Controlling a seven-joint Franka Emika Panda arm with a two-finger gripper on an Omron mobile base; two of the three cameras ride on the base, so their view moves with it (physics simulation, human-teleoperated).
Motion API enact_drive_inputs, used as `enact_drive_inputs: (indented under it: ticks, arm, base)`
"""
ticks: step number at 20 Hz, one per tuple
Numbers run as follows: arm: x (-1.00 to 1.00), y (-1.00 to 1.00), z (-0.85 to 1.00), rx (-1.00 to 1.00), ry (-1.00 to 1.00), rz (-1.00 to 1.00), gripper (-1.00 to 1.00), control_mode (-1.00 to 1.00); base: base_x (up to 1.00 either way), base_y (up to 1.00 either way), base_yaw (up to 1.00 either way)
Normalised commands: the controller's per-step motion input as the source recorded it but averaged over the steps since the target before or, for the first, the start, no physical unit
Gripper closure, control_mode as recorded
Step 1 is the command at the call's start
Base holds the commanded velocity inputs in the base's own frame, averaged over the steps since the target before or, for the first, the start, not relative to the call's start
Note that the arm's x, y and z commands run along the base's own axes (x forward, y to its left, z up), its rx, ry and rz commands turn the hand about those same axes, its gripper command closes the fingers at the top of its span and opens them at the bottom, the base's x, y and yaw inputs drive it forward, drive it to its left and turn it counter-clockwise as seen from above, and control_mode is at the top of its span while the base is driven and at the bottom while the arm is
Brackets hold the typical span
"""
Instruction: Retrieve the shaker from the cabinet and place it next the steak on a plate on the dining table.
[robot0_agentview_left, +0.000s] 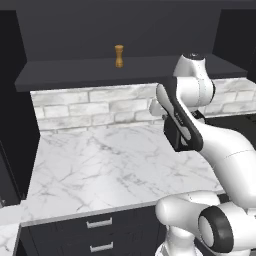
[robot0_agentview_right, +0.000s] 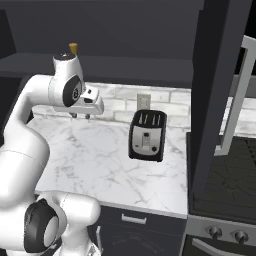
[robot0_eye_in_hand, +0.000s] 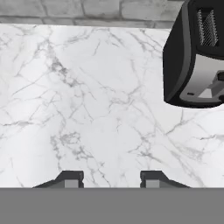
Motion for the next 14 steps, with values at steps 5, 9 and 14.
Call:
enact_drive_inputs:
  ticks: [5, 9, 14]
  arm:
    - [-0.20, 0.07, 0.01, -0.01, -0.10, 0.00, -1.00, -1.00]
    - [-0.47, 0.23, 0.03, -0.03, -0.22, 0.00, -1.00, -1.00]
    - [-0.47, 0.14, 0.08, 0.00, -0.23, 0.00, -1.00, -1.00]
  base:
    - [0.00, 0.00, 0.00]
    - [0.00, 0.00, 0.00]
    - [0.00, 0.00, 0.00]
